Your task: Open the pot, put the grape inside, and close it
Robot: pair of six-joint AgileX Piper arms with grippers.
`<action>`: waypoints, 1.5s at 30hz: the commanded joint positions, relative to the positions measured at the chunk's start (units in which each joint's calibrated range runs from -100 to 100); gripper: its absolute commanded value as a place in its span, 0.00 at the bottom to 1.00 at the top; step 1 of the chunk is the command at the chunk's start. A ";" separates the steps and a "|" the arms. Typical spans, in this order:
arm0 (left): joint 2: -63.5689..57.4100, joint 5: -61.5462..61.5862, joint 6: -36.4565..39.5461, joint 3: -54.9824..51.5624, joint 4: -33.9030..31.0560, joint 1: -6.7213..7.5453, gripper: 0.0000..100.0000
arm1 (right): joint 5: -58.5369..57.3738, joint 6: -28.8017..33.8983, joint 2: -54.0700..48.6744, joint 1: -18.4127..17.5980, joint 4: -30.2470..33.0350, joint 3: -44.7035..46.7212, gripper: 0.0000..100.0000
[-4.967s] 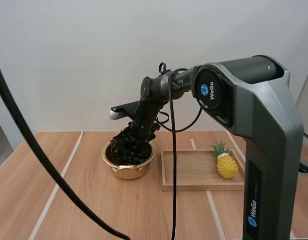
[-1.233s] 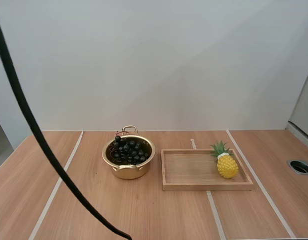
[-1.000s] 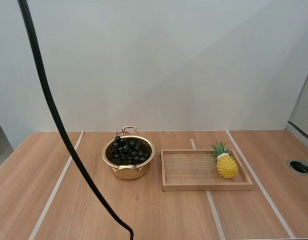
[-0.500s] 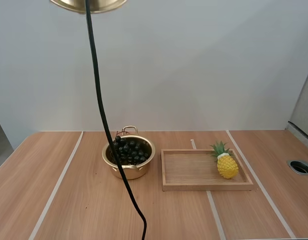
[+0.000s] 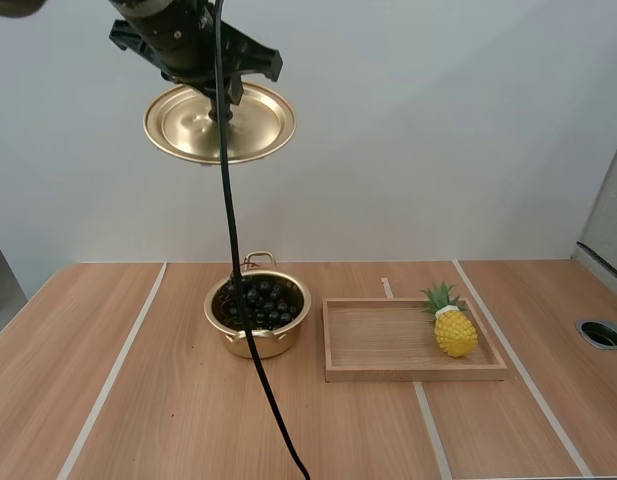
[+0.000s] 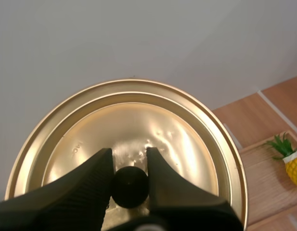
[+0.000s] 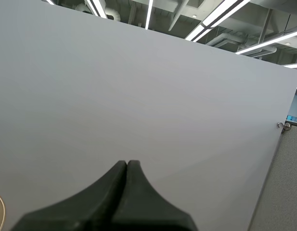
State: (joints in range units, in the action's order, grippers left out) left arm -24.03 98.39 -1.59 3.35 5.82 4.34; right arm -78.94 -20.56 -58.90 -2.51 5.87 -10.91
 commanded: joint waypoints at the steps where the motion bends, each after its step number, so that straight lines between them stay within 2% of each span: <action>1: -0.05 -7.32 -0.84 -4.60 1.17 0.06 0.00 | -0.78 0.49 -0.67 0.27 0.55 -0.51 0.00; 7: 0.02 -18.62 -2.95 -14.95 1.86 0.06 0.00 | -0.95 0.49 -0.67 0.27 1.63 -0.51 0.00; 12: 1.64 -22.16 -5.87 -20.18 6.42 0.06 0.00 | -0.95 0.49 -0.67 0.27 1.68 -0.51 0.00; 32: 10.48 -39.50 -7.65 -33.22 7.80 0.06 0.00 | -1.72 0.49 -0.93 0.27 2.81 -0.51 0.00; 45: 11.46 -50.57 -13.89 -40.90 15.87 0.06 0.00 | -2.13 0.49 -0.93 0.27 2.79 -0.51 0.00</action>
State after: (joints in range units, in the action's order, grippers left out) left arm -12.76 51.14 -14.58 -36.69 19.80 4.34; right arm -80.89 -20.56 -59.14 -2.51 8.12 -10.91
